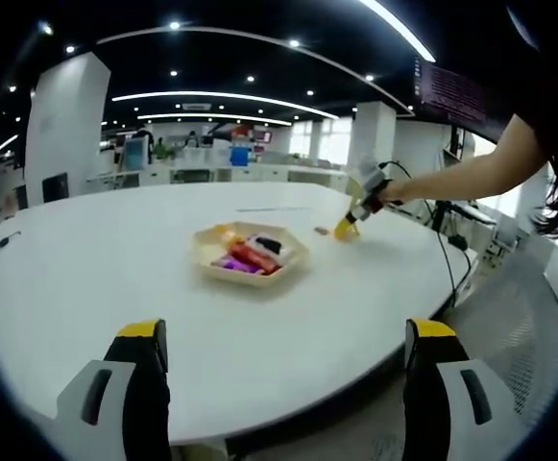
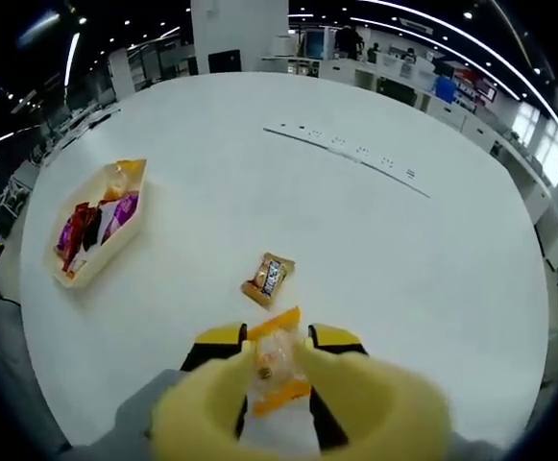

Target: Place the target food into the container with the food tongs after gripping and lifting it, then release it inside without dropping or visibly crushing the food.

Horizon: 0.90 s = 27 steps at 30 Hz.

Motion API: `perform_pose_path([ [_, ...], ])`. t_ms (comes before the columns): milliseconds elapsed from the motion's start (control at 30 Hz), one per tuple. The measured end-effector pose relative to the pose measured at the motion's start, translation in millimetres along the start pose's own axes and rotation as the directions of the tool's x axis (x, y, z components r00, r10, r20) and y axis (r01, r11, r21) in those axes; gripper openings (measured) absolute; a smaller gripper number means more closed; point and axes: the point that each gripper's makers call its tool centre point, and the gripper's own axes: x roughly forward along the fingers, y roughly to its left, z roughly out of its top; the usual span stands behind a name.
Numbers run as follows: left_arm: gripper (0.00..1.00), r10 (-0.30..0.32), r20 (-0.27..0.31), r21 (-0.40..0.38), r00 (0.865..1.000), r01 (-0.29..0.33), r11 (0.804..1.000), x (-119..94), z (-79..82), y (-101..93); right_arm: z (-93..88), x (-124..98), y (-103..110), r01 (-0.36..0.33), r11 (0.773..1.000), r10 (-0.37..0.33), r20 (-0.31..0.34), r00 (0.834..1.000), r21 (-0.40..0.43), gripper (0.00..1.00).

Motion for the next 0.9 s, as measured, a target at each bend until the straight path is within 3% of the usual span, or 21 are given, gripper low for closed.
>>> perform_pose_path([
  [367,0.99,0.003,0.008,0.003,1.0,-0.003,1.0,-0.9,0.9,0.3,15.8,-10.8,4.9,0.004,1.0,-0.004,0.016,1.0,-0.012,0.23],
  [900,0.99,-0.022,0.024,0.014,0.999,0.022,1.0,-1.2,2.9,-3.7,68.7,-64.8,17.7,0.024,1.0,-0.023,0.103,0.994,-0.007,0.23],
])
